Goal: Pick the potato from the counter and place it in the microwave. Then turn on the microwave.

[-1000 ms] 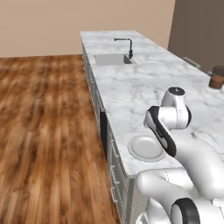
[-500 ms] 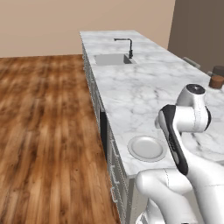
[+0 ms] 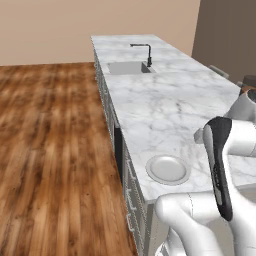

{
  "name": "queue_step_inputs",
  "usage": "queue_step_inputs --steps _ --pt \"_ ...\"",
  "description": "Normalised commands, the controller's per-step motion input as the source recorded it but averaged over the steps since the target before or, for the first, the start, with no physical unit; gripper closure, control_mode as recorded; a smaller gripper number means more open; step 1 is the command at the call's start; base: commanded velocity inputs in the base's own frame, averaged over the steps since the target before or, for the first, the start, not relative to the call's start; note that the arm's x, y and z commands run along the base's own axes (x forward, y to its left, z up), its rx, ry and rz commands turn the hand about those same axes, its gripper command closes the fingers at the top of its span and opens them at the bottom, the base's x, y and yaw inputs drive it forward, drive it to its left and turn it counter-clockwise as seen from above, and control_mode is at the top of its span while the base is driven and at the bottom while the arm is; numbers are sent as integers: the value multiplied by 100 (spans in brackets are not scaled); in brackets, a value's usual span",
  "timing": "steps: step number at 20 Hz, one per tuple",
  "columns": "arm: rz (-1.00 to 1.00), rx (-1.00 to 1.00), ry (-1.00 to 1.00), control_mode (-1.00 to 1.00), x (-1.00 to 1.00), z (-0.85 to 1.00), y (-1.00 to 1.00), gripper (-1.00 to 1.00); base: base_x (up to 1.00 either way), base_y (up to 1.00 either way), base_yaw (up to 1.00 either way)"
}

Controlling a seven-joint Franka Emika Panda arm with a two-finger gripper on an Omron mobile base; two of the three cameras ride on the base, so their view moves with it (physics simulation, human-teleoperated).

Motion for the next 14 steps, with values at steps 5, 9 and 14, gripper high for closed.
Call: queue_step_inputs --steps 5,9,14 --pt "0 0 -18 -100 -86 61 0 100 0 0 0" --pt "0 -2 -19 -100 -63 53 0 100 0 0 0" --pt "0 -5 -11 -100 -34 41 0 100 0 0 0"
